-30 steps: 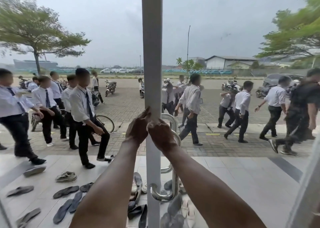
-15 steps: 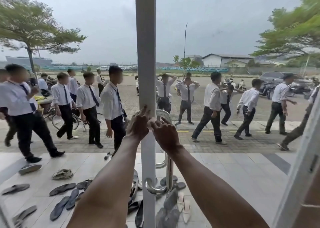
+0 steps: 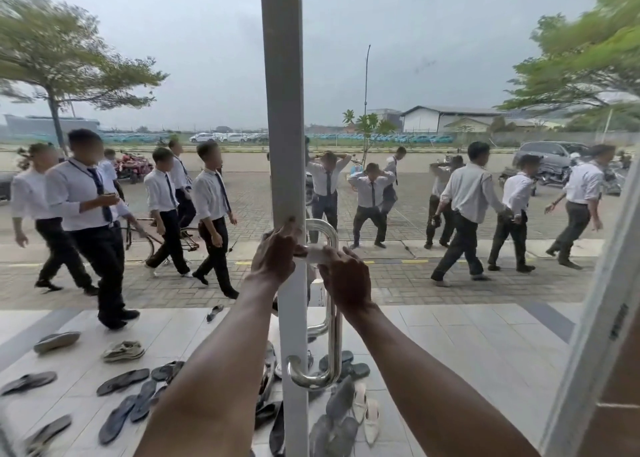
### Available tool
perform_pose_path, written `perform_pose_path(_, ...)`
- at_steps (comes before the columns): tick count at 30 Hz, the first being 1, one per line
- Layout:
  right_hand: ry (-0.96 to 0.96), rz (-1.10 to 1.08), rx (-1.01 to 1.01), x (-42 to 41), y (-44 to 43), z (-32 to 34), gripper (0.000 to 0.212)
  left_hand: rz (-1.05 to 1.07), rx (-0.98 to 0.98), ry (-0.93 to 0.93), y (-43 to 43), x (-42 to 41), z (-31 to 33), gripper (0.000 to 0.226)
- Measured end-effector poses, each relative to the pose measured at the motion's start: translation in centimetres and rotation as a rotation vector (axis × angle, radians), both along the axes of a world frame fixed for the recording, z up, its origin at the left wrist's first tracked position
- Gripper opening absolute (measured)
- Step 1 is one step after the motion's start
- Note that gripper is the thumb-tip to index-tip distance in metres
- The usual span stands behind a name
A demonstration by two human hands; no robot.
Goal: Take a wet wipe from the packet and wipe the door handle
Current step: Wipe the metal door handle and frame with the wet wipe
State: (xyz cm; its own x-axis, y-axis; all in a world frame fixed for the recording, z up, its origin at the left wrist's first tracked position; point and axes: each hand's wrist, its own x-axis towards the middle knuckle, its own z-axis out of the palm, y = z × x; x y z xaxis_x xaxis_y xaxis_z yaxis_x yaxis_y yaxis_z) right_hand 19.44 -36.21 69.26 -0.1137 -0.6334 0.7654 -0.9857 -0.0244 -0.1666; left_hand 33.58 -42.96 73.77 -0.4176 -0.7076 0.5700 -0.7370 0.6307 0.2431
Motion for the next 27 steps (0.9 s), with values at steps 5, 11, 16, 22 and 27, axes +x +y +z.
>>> perform_pose_path(5,0.017,-0.048,0.042,1.1,-0.7,1.0,0.030,-0.010,-0.035,-0.030,0.6,0.5,-0.2,0.061)
perform_pose_path(11,0.235,0.009,0.087,1.7,-1.9,1.7,0.031,0.020,-0.040,-0.064,0.6,0.3,-0.5,0.061)
perform_pose_path(16,-0.091,-0.053,-0.007,0.2,-0.4,-0.8,0.026,0.022,-0.047,-0.089,0.6,0.1,-0.7,0.057)
perform_pose_path(22,-0.407,-0.078,0.090,0.0,0.8,-3.3,0.040,0.030,-0.041,-0.087,0.5,0.0,-1.0,0.059)
perform_pose_path(27,-0.235,0.022,0.039,0.6,-0.1,0.4,0.024,0.023,-0.067,-0.080,0.1,0.5,-1.2,0.063)
